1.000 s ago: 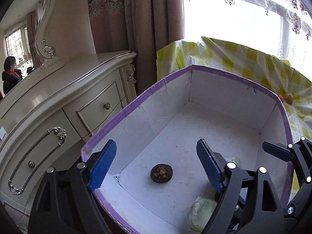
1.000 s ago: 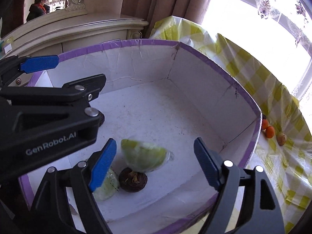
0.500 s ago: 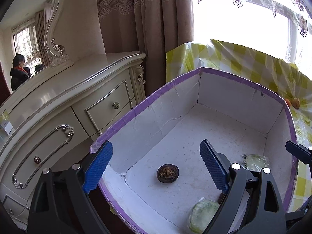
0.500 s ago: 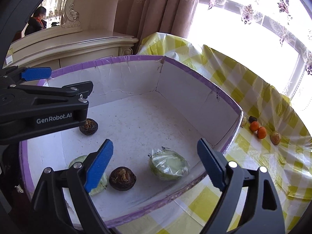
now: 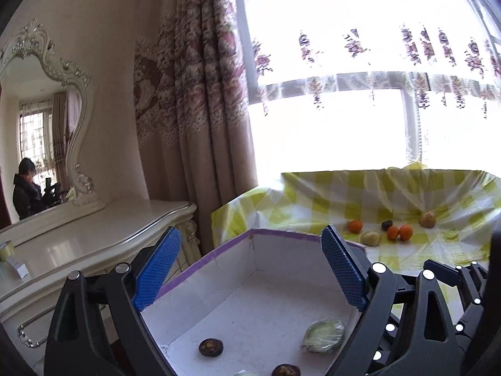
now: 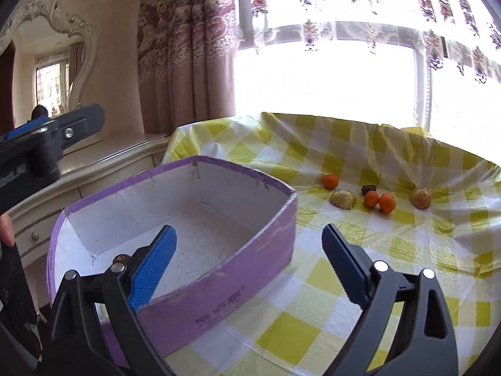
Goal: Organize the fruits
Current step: 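Move both open grippers back over the table, then reach the right gripper toward the plastic-wrapped brown fruit, then grasp the wrapped brown fruit with the right gripper while the left gripper grasps an orange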
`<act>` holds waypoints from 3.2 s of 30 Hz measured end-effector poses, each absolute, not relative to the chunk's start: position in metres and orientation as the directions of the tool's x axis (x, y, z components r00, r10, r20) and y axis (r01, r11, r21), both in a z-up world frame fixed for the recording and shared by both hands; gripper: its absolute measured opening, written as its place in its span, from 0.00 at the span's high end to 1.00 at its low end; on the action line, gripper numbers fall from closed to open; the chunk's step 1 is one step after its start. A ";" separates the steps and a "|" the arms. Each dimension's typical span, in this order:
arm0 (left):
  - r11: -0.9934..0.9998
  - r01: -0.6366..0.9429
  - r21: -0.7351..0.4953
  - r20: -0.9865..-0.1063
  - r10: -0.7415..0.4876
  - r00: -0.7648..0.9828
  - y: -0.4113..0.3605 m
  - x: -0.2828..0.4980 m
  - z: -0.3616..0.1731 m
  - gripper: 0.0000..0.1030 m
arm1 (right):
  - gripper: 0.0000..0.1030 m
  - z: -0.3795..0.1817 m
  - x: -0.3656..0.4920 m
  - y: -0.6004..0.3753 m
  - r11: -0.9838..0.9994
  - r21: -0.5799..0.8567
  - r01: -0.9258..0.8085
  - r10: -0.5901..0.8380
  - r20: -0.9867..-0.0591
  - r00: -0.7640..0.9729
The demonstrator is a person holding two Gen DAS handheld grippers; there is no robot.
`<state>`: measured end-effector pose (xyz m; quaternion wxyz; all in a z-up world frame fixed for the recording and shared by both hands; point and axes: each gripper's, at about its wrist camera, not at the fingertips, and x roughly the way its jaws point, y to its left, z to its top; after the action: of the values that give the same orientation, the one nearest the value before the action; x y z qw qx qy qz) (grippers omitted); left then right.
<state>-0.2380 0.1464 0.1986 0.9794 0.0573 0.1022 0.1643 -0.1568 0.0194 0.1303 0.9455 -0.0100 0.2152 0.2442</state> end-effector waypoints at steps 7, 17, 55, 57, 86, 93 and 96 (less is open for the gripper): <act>0.992 0.090 0.086 -0.318 -0.058 0.946 0.056 -0.197 0.187 0.14 | 0.08 0.102 -0.112 -0.086 0.954 0.213 -0.210 0.288 -0.469 0.835; 0.959 0.250 -0.136 -0.532 -0.284 0.798 -0.016 -0.088 0.111 0.14 | 0.08 0.047 -0.052 -0.199 0.972 0.219 0.089 0.066 -0.613 0.788; 0.951 -0.004 -0.311 -0.675 -0.218 0.705 0.018 0.048 0.021 0.14 | 0.21 0.008 0.262 -0.192 0.999 0.023 0.046 -0.012 -0.764 0.645; 0.950 -0.012 -0.311 -0.678 -0.213 0.703 0.018 0.049 0.020 0.14 | 0.21 0.007 0.276 -0.183 0.999 -0.026 0.038 -0.044 -0.771 0.635; 0.952 -0.031 -0.305 -0.720 -0.210 0.661 -0.057 0.174 0.017 0.44 | 0.39 0.004 0.068 -0.271 0.904 0.391 0.170 0.158 -0.678 0.718; 0.963 0.007 -0.270 -0.718 -0.206 0.665 -0.068 0.185 0.016 0.66 | 0.39 0.005 0.071 -0.269 0.902 0.405 0.150 0.179 -0.666 0.724; 0.951 0.009 -0.308 -0.695 -0.232 0.681 -0.057 0.162 0.019 0.66 | 0.39 0.005 0.069 -0.270 0.901 0.408 0.148 0.180 -0.661 0.728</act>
<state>0.1623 -0.0570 0.0192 0.9057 -0.1412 0.3940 -0.0666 0.0694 -0.2695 0.0051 0.9025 0.2227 0.3685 0.0088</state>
